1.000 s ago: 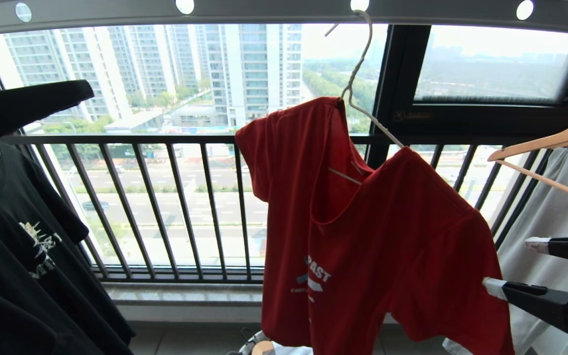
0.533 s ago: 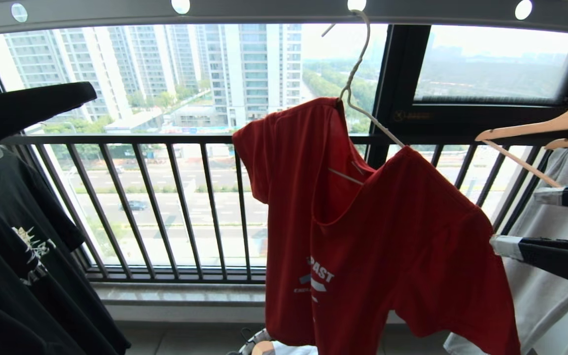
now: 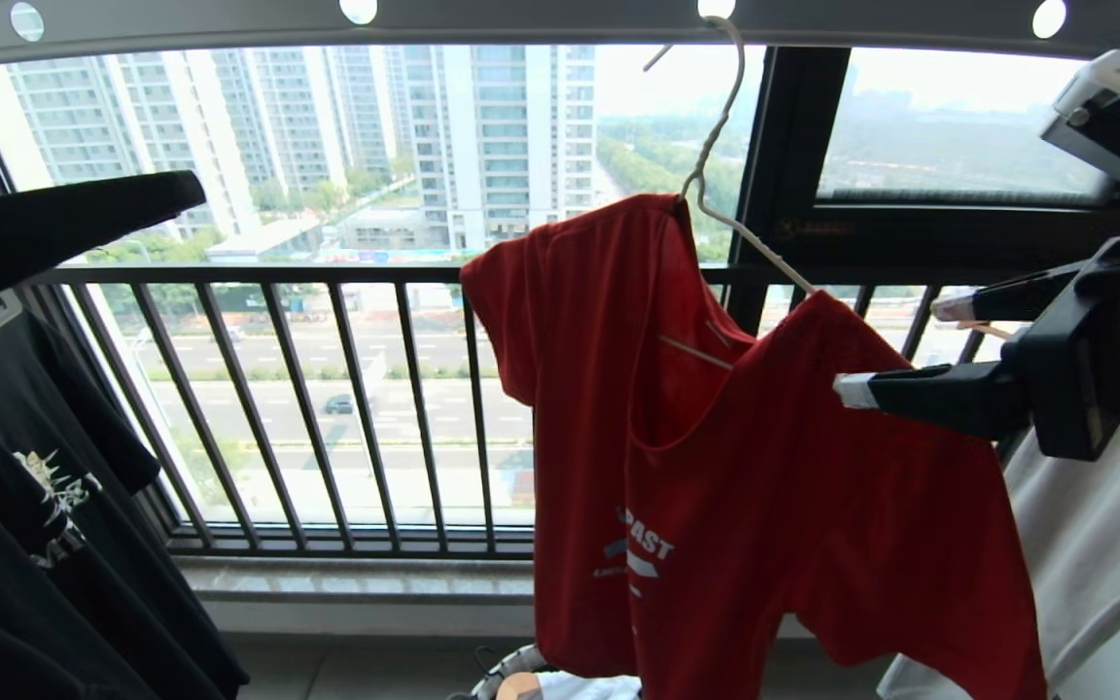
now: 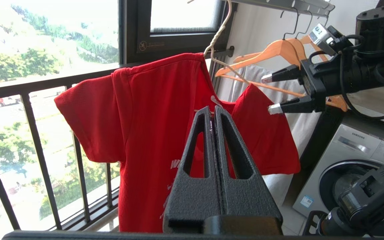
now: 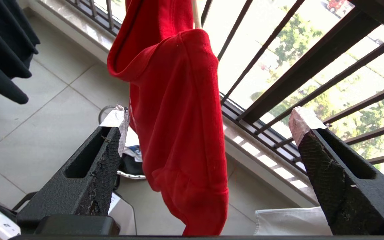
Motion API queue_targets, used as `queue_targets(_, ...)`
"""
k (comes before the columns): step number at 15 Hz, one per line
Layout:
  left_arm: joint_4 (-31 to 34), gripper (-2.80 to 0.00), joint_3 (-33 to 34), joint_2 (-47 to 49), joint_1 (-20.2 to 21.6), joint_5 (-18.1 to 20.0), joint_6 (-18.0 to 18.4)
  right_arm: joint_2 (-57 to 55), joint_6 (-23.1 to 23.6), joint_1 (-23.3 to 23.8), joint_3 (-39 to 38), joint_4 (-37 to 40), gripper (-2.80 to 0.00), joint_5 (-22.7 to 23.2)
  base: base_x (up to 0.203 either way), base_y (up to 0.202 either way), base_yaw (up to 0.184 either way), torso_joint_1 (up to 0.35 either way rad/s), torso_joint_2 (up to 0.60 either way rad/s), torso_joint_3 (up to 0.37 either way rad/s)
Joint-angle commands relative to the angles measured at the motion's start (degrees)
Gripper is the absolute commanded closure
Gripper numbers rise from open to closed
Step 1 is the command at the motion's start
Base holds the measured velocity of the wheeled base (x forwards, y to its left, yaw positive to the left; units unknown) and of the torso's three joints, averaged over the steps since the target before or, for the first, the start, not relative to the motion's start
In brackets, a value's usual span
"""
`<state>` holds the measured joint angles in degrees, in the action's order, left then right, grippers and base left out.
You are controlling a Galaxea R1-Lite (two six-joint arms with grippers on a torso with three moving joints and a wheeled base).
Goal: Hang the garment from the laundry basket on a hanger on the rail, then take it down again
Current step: Take the clothes off the clothes rack
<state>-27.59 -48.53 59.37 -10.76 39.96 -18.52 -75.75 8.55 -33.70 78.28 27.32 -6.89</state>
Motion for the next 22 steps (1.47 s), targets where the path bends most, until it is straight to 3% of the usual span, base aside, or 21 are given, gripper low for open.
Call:
queue_targets(1, -0.2, 0.0, 0.0, 0.3, 0.0, 0.2, -0.1, -4.7, 0.8, 2.7, 3.4, 0.3, -2.8, 2.2, 0.0, 0.0, 0.0, 0.0, 0.0, 0.0)
queue_targets(9, -0.3, 0.0, 0.0, 0.6, 0.0, 0.2, 0.0, -11.2, 0.8, 2.8, 9.5, 0.5, -2.8, 7.1, 0.0, 0.0, 0.0, 0.0, 0.0, 0.0)
queue_targets(10, -0.3, 0.0, 0.0, 0.6, 0.0, 0.2, 0.0, -12.0, 0.8, 2.8, 9.8, 0.5, 0.0, 7.4, 0.0, 0.0, 0.0, 0.0, 0.0, 0.0)
queue_targets(18, 0.2, 0.0, 0.1, 0.5, -0.1, 0.7, -0.1, -13.4, 0.7, 2.8, 10.2, 2.1, 0.0, 10.8, 0.0, 0.0, 0.0, 0.0, 0.0, 0.0)
queue_targets(22, 0.2, 0.0, 3.2, 0.3, -5.6, 6.7, -0.1, -11.1, 0.7, 2.4, 10.2, 3.5, 0.0, 10.8, 0.0, 0.0, 0.0, 0.0, 0.0, 0.0)
